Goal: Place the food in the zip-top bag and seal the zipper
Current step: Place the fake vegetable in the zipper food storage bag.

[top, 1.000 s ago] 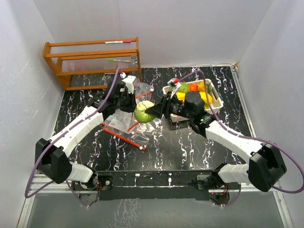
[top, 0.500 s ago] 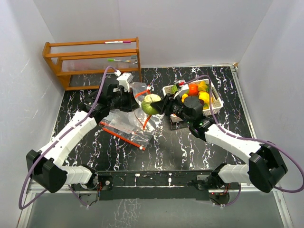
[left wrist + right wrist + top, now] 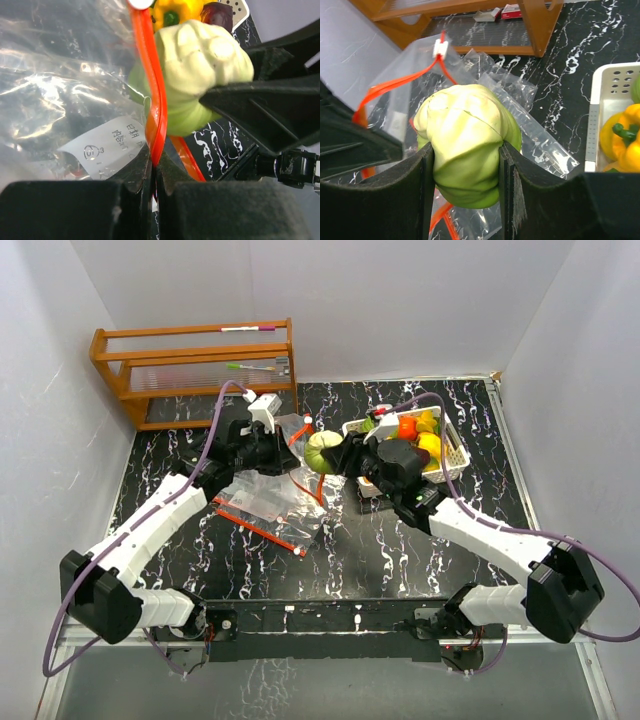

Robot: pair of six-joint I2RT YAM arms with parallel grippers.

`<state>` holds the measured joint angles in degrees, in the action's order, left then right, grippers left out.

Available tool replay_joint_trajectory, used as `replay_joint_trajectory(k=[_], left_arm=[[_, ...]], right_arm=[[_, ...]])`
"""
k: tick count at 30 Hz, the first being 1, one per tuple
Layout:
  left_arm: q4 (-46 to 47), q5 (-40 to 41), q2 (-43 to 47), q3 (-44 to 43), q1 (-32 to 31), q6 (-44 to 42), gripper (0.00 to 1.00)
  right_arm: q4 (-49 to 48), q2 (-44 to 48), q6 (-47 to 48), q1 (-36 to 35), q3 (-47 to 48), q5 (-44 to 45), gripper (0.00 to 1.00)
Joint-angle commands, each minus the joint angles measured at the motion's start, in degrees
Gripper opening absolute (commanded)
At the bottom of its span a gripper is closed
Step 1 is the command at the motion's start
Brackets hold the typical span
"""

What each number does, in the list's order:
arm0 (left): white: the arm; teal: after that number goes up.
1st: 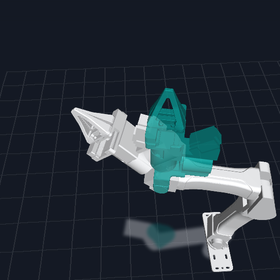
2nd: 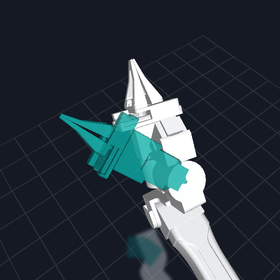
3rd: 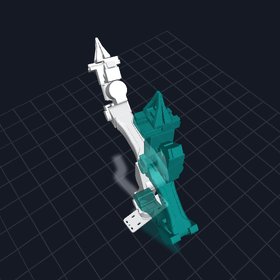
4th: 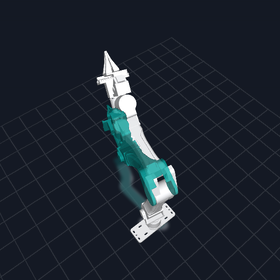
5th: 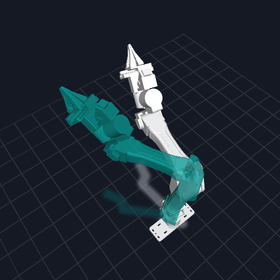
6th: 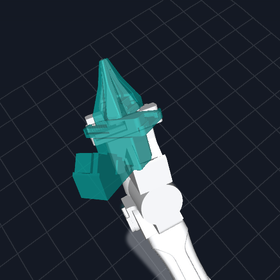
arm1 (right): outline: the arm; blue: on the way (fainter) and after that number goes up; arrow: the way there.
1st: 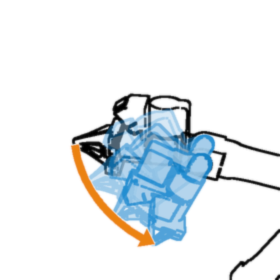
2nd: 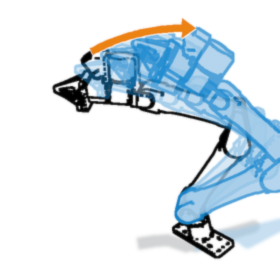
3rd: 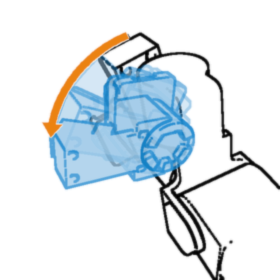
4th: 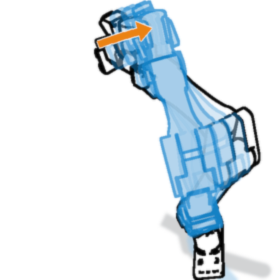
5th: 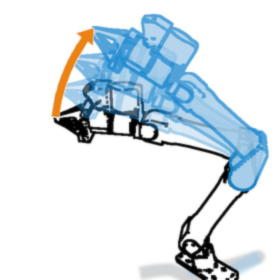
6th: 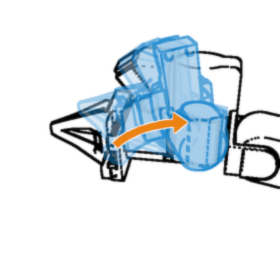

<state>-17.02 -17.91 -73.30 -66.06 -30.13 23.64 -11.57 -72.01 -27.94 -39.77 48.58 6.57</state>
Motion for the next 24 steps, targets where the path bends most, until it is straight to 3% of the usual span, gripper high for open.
replay_joint_trajectory(k=[1, 7, 13, 24], left_arm=[[2.5, 1.1, -0.5, 0.8, -0.1, 0.4, 0.00], [3.7, 4.4, -0.2, 3.4, -0.1, 1.5, 0.00], [9.6, 1.7, -0.5, 5.6, 0.0, 6.4, 0.00], [9.8, 0.4, -0.9, 4.8, -0.1, 7.7, 0.00]], right_arm=[[-1.6, 3.8, 1.6, -1.3, 2.5, 1.3, 0.08], [-2.6, 14.5, 1.4, -1.3, -4.2, 1.4, 0.08], [-2.9, 14.0, -0.9, -1.4, -5.9, -1.2, 0.08], [-21.5, 13.3, -4.7, -1.3, -13.0, -12.2, 0.08]])
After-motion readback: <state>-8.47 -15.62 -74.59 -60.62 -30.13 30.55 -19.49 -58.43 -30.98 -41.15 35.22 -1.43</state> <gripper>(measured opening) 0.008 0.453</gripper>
